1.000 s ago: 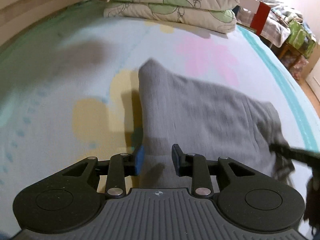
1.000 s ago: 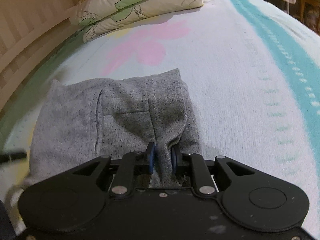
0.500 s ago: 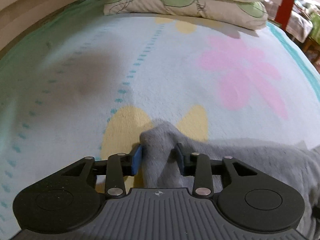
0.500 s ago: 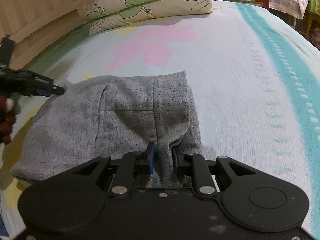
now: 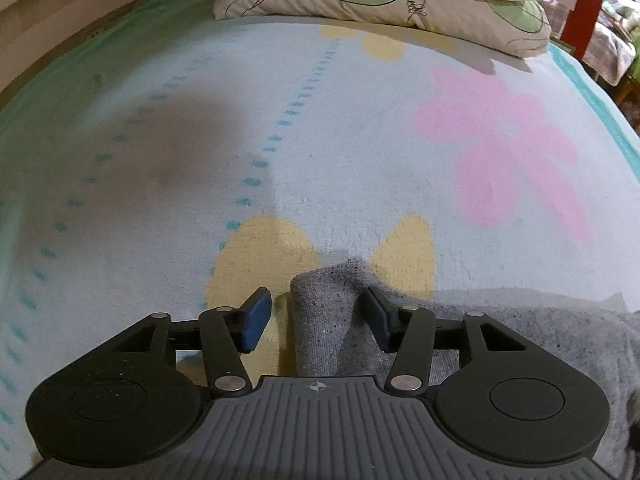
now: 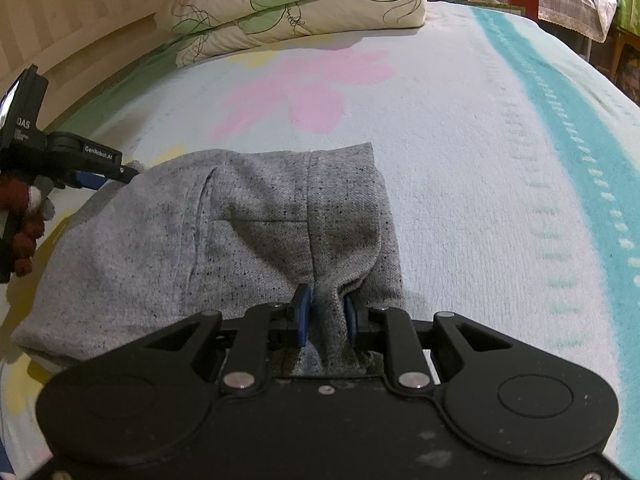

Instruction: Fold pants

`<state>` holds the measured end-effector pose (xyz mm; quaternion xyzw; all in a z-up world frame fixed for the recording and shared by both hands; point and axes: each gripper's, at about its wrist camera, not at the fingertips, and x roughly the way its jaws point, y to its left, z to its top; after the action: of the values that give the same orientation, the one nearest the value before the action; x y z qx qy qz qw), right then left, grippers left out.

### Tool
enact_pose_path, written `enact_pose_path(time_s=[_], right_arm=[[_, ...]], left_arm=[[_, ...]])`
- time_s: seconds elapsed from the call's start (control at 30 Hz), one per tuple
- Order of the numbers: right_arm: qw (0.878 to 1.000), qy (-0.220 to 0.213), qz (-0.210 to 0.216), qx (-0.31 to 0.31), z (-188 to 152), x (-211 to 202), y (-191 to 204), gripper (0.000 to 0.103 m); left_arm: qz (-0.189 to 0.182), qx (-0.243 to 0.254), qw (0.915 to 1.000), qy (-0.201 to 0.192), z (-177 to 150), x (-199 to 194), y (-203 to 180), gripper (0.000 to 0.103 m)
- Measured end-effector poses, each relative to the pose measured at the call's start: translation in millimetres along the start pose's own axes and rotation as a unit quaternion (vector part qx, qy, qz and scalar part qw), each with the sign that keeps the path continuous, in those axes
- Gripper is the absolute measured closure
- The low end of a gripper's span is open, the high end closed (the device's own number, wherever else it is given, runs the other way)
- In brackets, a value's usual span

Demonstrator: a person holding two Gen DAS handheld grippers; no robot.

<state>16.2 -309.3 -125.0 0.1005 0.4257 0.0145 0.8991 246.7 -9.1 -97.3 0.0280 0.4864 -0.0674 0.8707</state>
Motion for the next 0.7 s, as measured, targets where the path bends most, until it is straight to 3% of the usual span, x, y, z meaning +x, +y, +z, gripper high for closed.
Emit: enact_pose_path(time_s=[0.2,0.3,0.5,0.67,0.7], right_arm=[[1.000,0.001,-0.009,-0.002,-0.1,-0.2,4.5,0.082],[1.000,0.001,-0.012,-0.005,0.4,-0.1,6.1,0.082],[1.000,0.001,-0.024,-0.018,0.7,-0.1,12.7,0.079],[0.998,-0.007,-0.050,-0.042,-0.5,-2.7,18.3,0.060],[0.997,-0.010,-0.060,-0.044,-1.4,-4.1,18.5,0.044]], left_arm=[[0.000,-0.002,0.9995,-0.032,-12.8,-42.3,1.6,0.054],[-0.019,0.012,0.9988,-0.044,-42.1,-68.4,-3.8,0.054],[-0.047,0.032,0.9982,-0.019,-101.8,-87.3,-21.3,0.054],[-0.039,0.041,0.9984,-0.010,-129.2,-89.8,-25.8,0.051],[-0.038,0.041,0.9984,-0.011,-131.2,-90.4,-24.7,0.050]])
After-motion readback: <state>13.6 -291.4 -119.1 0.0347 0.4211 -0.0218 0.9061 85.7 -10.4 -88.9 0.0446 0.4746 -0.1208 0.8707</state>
